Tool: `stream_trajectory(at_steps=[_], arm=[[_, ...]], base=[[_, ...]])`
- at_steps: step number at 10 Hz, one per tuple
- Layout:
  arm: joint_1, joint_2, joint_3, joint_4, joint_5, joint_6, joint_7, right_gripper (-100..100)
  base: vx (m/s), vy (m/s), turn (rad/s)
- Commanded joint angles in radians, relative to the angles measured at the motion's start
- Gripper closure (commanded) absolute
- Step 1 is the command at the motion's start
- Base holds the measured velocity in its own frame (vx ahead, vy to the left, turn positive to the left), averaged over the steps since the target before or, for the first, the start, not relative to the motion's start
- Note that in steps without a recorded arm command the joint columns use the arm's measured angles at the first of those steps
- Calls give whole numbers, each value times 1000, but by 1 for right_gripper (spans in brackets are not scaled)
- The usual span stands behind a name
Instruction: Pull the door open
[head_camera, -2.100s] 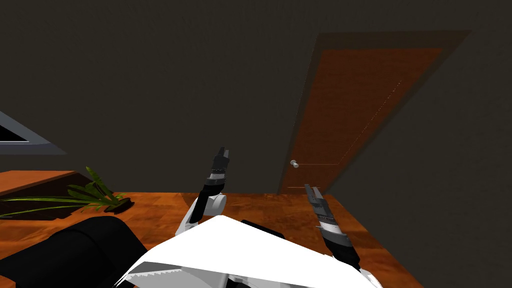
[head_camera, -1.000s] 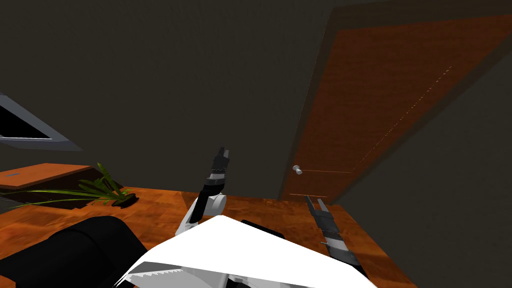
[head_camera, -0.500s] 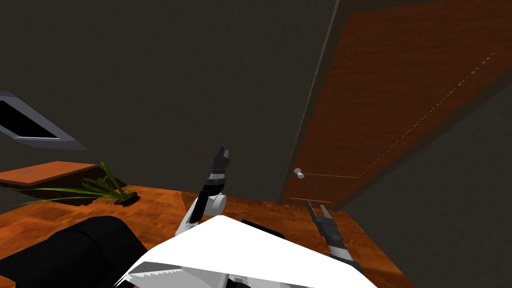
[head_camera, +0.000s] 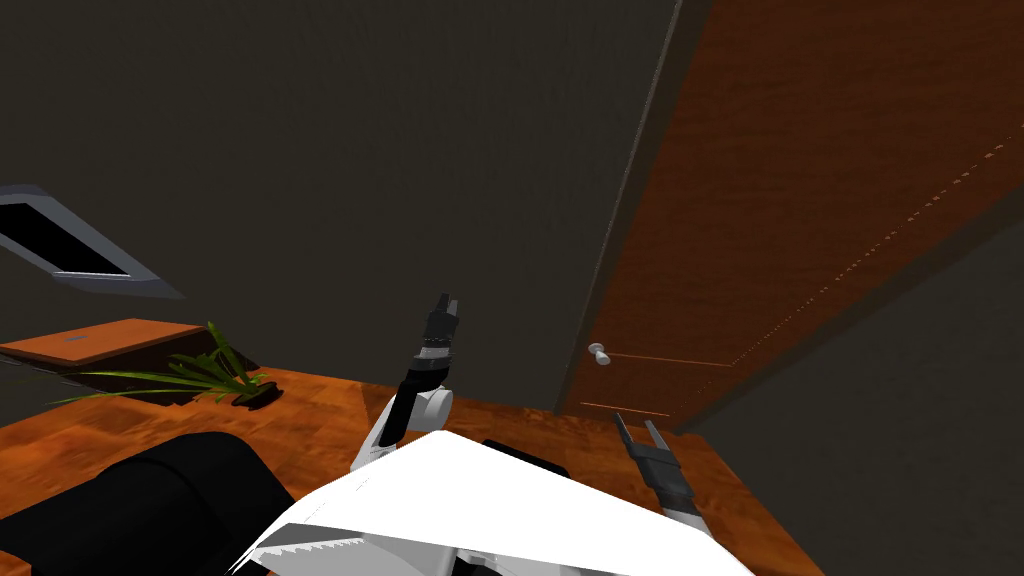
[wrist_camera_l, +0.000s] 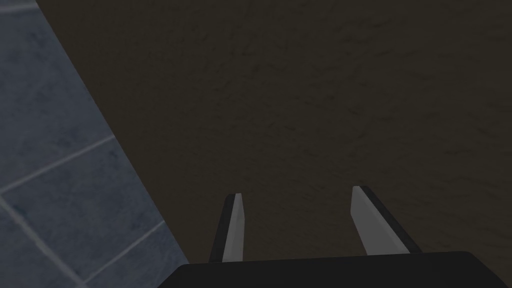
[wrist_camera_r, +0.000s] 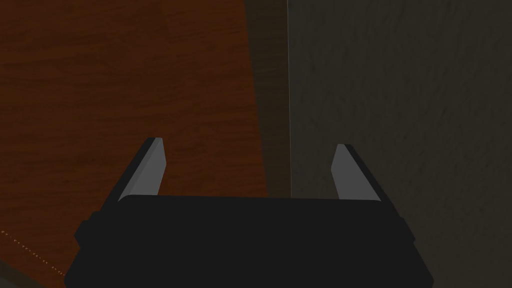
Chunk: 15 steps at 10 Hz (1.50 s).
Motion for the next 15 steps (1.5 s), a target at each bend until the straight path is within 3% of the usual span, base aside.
stream_trajectory(at_steps=[1, 9, 10, 14, 15], arm=[[-3, -3, -8, 34, 6, -13, 28, -100], [-11, -16, -43, 186, 38, -67, 164, -100], [-12, -19, -41, 174, 35, -60, 151, -100], [-99, 1, -106, 231, -3, 5, 198, -100], [-132, 9, -131, 252, -18, 31, 216, -100]], base=[[95, -33, 37], [127, -63, 46], [53, -23, 9], [1, -18, 275], [26, -38, 359]])
